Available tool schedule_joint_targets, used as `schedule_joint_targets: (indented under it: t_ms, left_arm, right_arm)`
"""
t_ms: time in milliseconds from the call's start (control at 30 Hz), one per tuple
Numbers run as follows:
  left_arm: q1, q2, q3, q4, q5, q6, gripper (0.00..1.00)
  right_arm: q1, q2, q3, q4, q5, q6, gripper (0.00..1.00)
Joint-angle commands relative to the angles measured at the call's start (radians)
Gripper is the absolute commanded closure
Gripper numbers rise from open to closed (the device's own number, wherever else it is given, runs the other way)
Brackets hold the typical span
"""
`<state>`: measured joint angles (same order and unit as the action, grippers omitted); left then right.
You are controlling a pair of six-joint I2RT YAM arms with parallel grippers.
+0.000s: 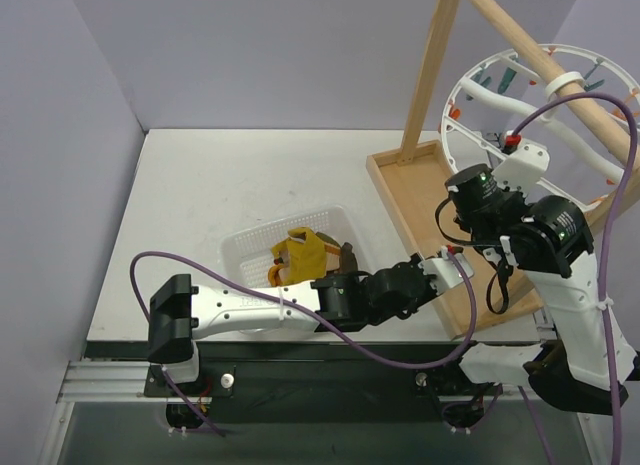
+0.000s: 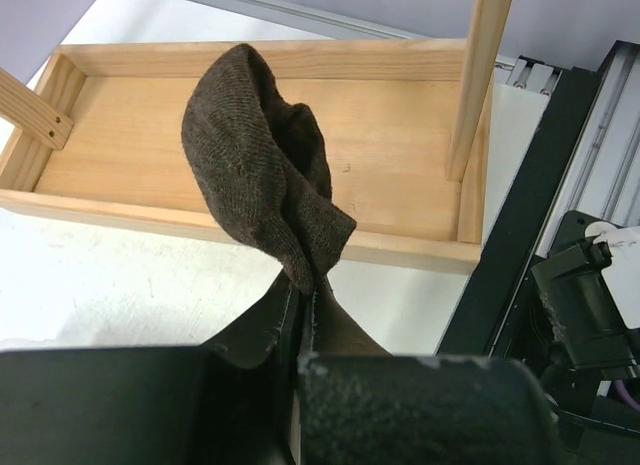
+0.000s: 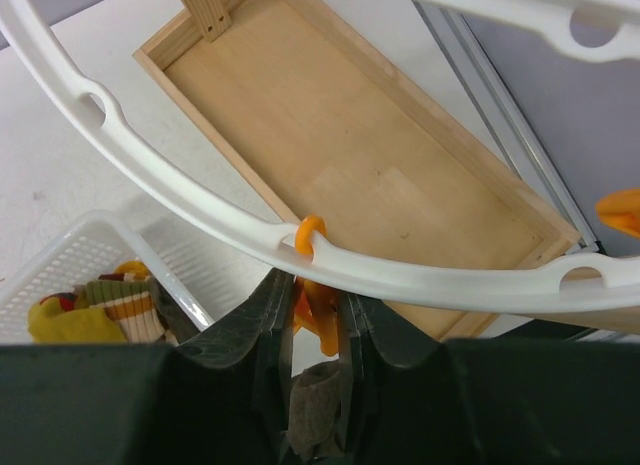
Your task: Remove the socks clipped to the hanger
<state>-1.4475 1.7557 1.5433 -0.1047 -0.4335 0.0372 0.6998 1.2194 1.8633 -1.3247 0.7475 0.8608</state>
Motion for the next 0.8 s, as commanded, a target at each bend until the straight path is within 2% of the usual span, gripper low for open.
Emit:
schedule_joint_targets:
  t_ms: [0,100,167,300,333,433,533,667,767]
  left_arm:
    - [0.009,-0.054,-0.02,0.008,0.025,-0.032,1.0]
    - [0.032,-0.099,-0.067,0.01,0.061,-0.089,1.0]
    - [0.081,-0.133,-0.11,0.01,0.133,-0.131,1.0]
    - [0.223,-0.278,-0.264,0.057,0.317,-0.308,1.0]
    - [0.277,-0.306,-0.328,0.066,0.364,-0.333,1.0]
    - [0.343,-0.41,-0.443,0.091,0.417,-0.387,1.0]
    - [0.426,-0.489,-0.5,0.08,0.484,-0.427,1.0]
    - [0.57,-0.577,-0.627,0.123,0.645,-0.525,0.99]
    - [0.625,-0.602,-0.695,0.16,0.709,-0.591,0.97]
  right_arm:
    - [-0.011,-0.034,-0.045,-0.113,-0.003,-0.031,1.0]
    - [-0.017,-0.057,-0.081,-0.085,-0.019,-0.042,1.0]
    - [-0.019,-0.069,-0.098,-0.062,-0.031,-0.046,1.0]
    - [-0.022,-0.116,-0.159,0.008,-0.083,-0.085,0.97]
    - [-0.023,-0.123,-0.167,0.019,-0.098,-0.092,0.93]
    - [-0.025,-0.144,-0.187,0.05,-0.12,-0.106,0.86]
    - [-0.026,-0.162,-0.21,0.077,-0.135,-0.114,0.8]
    - [-0.026,-0.204,-0.246,0.136,-0.174,-0.137,0.76]
    - [-0.026,-0.228,-0.268,0.163,-0.189,-0.151,0.72]
